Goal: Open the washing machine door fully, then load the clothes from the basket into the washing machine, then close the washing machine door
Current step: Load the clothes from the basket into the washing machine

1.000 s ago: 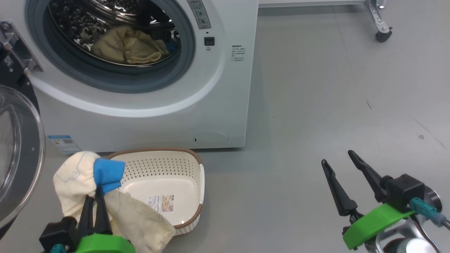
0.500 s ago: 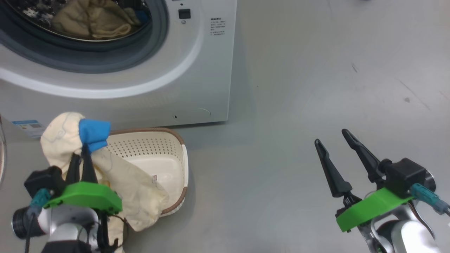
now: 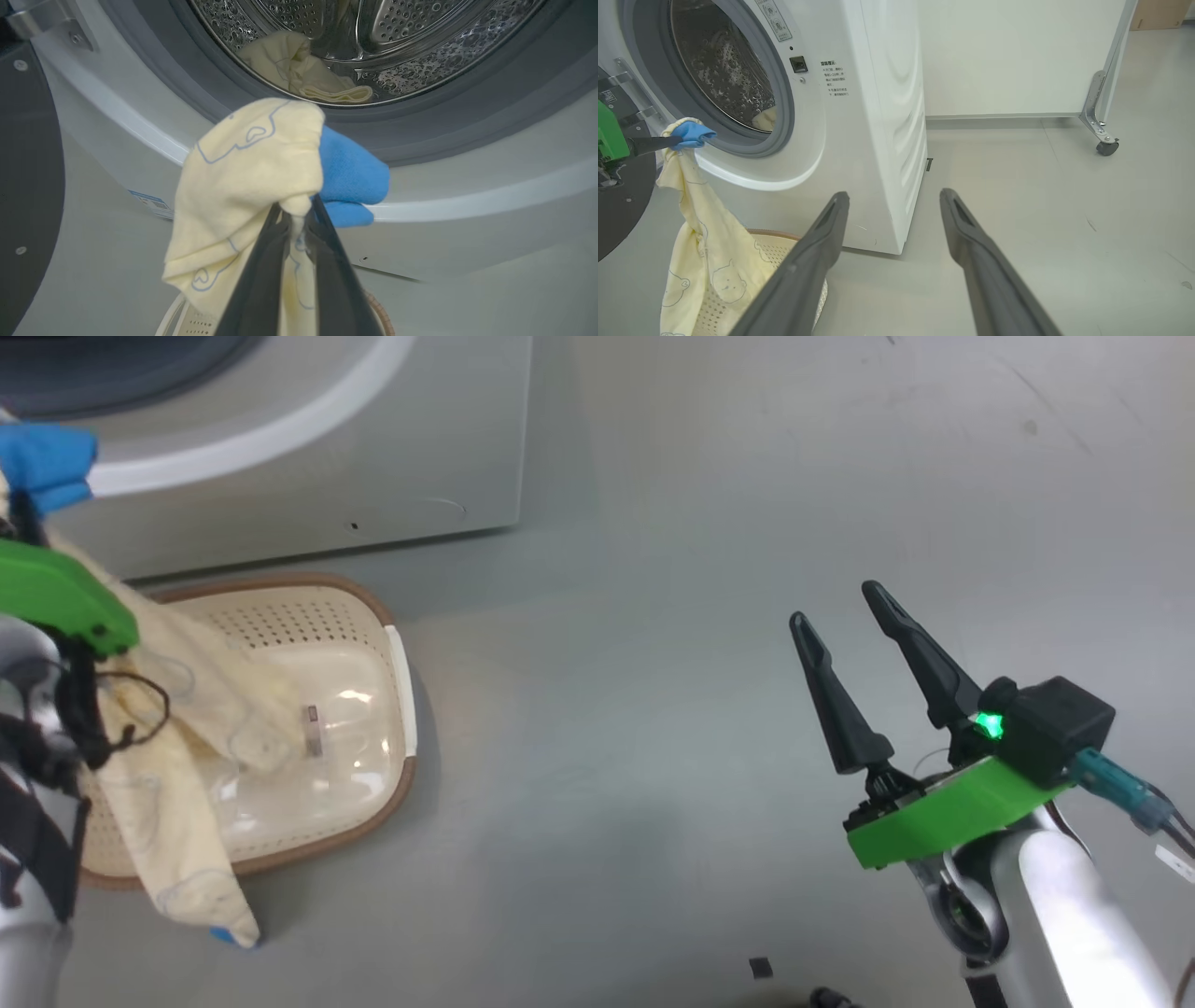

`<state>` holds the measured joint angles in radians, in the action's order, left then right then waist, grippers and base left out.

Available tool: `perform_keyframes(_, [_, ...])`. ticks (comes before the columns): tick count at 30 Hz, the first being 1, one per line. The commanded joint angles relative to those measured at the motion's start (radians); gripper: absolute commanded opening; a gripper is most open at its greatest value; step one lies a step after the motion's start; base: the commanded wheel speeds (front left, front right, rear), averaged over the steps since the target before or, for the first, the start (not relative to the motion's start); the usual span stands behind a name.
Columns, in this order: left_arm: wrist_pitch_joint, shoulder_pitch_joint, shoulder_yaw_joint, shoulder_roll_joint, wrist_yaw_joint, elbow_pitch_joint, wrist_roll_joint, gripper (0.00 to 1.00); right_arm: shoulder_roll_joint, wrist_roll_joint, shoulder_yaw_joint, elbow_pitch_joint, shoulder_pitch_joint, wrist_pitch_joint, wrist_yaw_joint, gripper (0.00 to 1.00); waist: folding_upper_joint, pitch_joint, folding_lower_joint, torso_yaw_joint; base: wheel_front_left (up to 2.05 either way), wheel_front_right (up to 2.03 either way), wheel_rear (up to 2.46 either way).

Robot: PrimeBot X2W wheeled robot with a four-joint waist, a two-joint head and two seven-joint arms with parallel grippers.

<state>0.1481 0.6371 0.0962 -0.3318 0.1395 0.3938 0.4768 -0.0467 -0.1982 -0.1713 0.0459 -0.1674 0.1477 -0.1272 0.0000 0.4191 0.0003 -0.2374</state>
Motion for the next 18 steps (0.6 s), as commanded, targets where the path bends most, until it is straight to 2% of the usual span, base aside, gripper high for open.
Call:
perform_keyframes(1, [0.039, 0.099, -0.045, -0.078, -0.011, -0.005, 0.005, 0.00, -0.004, -0.017, -0.033, 0.013, -0.042, 0.026, -0.003, 1.00, 0.0000, 0.090, -0.0003, -0.062, 0.00, 0.00, 0.00])
perform_keyframes(9, [0.206, 0.374, -0.024, -0.202, -0.030, 0.043, -0.028, 0.00, -0.004, -0.066, -0.080, -0.049, -0.116, 0.080, -0.003, 1.00, 0.0000, 0.204, -0.0003, -0.124, 0.00, 0.00, 0.00])
perform_keyframes(18, [0.357, 0.599, 0.004, -0.300, -0.046, 0.051, -0.064, 0.00, -0.004, -0.108, -0.122, -0.084, -0.169, 0.108, -0.003, 1.00, 0.0000, 0.293, -0.0003, -0.182, 0.00, 0.00, 0.00])
